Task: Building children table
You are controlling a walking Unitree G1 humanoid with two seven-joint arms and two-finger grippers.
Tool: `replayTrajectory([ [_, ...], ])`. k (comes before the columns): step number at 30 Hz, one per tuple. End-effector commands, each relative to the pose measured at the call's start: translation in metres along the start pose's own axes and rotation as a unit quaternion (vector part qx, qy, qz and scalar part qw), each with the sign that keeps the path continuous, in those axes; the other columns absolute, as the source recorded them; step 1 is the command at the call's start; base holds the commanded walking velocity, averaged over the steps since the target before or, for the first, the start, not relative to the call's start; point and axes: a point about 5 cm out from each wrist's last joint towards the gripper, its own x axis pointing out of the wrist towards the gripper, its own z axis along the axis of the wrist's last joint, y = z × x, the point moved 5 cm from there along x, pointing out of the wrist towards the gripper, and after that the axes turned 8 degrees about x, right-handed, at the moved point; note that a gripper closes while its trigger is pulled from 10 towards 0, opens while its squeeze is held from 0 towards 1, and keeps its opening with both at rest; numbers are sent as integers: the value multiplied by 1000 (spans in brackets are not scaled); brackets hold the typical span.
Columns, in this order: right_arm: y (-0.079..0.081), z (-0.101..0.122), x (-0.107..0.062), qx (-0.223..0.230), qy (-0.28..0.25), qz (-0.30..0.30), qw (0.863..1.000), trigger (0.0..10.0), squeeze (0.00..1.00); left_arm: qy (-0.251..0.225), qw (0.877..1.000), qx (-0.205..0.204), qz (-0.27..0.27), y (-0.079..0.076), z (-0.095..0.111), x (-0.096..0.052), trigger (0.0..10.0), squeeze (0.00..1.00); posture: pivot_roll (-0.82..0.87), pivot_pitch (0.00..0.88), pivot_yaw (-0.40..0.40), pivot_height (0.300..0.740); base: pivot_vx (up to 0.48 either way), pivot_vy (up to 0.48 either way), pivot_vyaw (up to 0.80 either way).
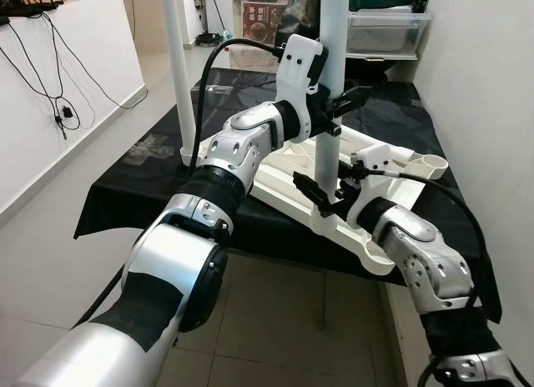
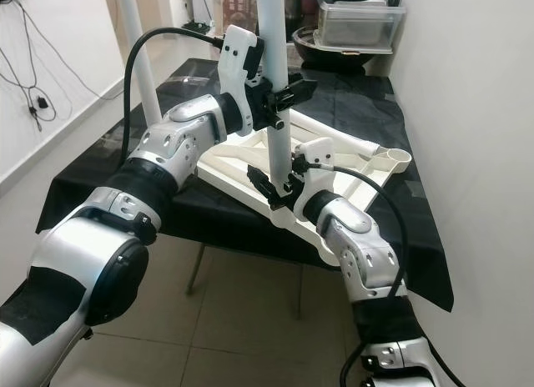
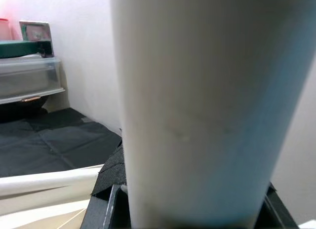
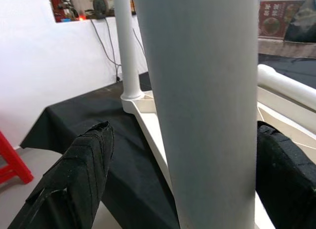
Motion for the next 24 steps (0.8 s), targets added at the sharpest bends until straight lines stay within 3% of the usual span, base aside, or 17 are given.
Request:
replayTrajectory([
  [1, 7, -4, 8, -8, 8, 8, 1000, 10000, 0, -12, 1000, 1, -9, -6, 11, 8, 10000, 0, 97, 0, -19, 740, 0, 0, 0],
  [24, -5, 2, 22, -16, 1, -34, 999, 10000, 0, -24, 999, -6, -22, -18, 17, 18, 10000, 0, 94, 0, -8, 740, 0, 0, 0],
])
